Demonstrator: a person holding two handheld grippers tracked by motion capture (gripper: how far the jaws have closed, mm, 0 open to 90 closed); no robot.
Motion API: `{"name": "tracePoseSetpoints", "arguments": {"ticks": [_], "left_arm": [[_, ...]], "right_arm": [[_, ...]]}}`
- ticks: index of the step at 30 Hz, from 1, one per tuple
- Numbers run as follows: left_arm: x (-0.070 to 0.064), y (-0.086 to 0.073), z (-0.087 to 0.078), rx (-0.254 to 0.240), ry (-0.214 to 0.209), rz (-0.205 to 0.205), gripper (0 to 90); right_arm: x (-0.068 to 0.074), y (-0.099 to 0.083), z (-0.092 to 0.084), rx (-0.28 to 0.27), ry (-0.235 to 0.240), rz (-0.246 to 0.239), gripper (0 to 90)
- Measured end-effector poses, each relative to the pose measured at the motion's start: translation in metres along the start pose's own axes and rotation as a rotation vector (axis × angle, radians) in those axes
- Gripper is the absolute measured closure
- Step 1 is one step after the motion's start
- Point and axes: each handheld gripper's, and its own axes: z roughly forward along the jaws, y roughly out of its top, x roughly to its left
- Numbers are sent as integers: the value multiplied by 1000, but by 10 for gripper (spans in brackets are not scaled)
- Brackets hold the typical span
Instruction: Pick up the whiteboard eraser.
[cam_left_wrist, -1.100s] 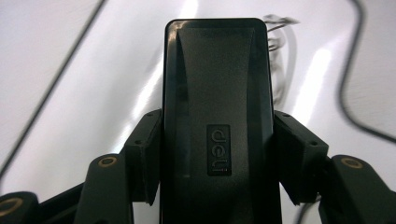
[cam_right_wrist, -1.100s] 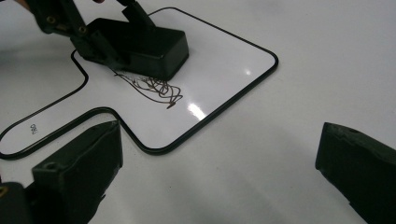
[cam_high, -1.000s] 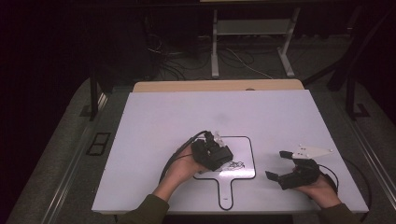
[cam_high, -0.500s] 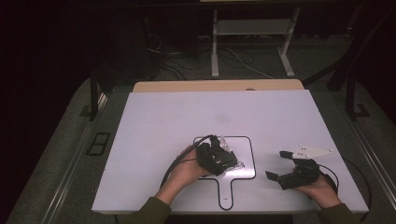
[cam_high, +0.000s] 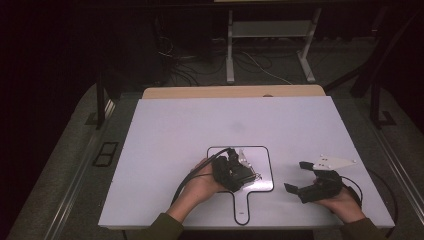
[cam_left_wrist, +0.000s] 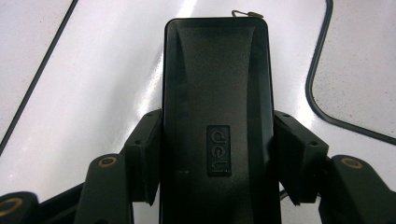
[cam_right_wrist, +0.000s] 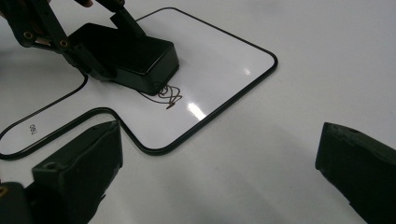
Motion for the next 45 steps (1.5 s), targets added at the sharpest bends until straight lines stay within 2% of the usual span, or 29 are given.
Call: {"name": "tracePoseSetpoints", "arguments": {"ticks": [3, 8, 15, 19, 21, 24, 28, 30, 32, 33, 38, 41, 45], "left_arm": [[10, -3, -1, -1, 34, -22, 390], [28, -8, -3, 4, 56, -64, 390], [42, 0, 1, 21, 78, -62, 390], [39, 6, 4, 21, 66, -56, 390], [35, 9, 6, 16, 42, -48, 389], [25, 15, 9, 14, 28, -38, 389], [17, 21, 11, 16, 27, 0, 390], [19, 20, 11, 15, 22, -6, 390], [23, 19, 10, 19, 38, -15, 389], [25, 18, 10, 12, 46, -32, 390], [40, 19, 11, 26, 64, -42, 389], [38, 25, 13, 32, 71, -27, 389], [29, 35, 18, 29, 47, 10, 389]], "right_arm": [[0, 0, 0, -3, -1, 0, 0], [-1, 0, 1, -1, -1, -2, 0], [0, 0, 1, 1, -4, -2, 0], [-1, -1, 1, 2, -1, 0, 0], [-1, -1, 1, 3, 0, 1, 0], [-1, -1, 1, 2, -1, -1, 0], [0, -1, 1, 3, -1, 0, 0], [-1, -1, 1, 2, -2, -4, 0], [-1, -1, 0, 3, -1, -1, 0], [-1, -1, 0, 3, -2, 0, 0], [-2, -1, 2, 4, -1, -1, 0], [-1, -1, 2, 4, -1, -2, 0], [-2, -1, 1, 3, -1, 1, 0]]}}
